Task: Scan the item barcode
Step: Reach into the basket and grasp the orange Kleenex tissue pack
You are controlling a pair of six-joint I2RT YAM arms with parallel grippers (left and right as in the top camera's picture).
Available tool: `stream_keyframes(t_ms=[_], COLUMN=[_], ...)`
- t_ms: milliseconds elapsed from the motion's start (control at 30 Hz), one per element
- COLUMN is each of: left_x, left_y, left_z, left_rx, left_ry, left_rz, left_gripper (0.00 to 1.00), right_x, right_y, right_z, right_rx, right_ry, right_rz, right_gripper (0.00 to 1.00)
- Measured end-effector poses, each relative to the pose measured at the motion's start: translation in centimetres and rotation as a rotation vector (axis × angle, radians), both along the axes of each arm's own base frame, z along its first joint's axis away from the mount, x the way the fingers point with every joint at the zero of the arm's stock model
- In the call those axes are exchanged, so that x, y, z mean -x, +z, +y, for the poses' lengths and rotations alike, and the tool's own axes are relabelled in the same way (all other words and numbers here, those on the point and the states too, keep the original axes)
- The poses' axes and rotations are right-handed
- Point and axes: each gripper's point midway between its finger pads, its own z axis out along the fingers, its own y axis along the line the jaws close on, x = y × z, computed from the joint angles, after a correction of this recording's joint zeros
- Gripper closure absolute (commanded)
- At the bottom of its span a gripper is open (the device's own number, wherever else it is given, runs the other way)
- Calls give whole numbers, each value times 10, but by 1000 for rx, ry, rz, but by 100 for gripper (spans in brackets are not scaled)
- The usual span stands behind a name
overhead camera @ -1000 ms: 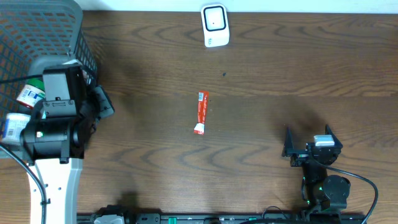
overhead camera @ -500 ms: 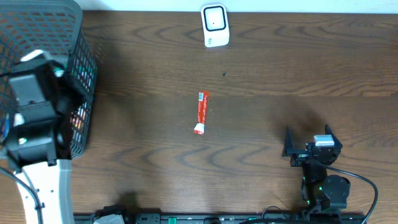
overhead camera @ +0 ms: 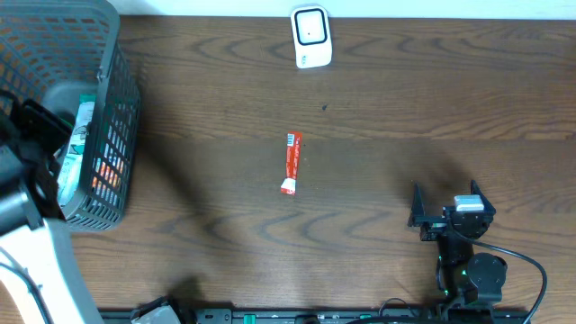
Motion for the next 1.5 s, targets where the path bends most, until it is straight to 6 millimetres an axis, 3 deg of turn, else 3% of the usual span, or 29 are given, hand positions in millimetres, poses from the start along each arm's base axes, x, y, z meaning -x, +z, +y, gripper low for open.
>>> stream_keyframes(t_ms=[133, 367, 767, 900, 1200, 1367, 1500], left_x=[-10, -19, -27, -28, -26, -27, -29], left_y=[-40, -104, -199, -216, -244, -249, -249], left_z=[14, 14, 3, 2, -2, -4, -9], left_rx=[56, 164, 358, 385, 436, 452, 475], left_ry=[3, -59, -150, -174, -192, -202, -217], left_rz=[116, 305, 533, 573, 632, 637, 624], left_gripper=[14, 7, 11, 19, 25, 31, 51], right_x=[0, 0, 0, 0, 0, 0, 0], right_y=[0, 0, 0, 0, 0, 0, 0], right_z=[0, 0, 0, 0, 0, 0, 0], right_rx=[0, 0, 0, 0, 0, 0, 0], right_ry=[0, 0, -1, -1, -1, 0, -1], right_rz=[0, 0, 0, 0, 0, 0, 0], right_gripper=[1, 1, 1, 1, 1, 1, 1])
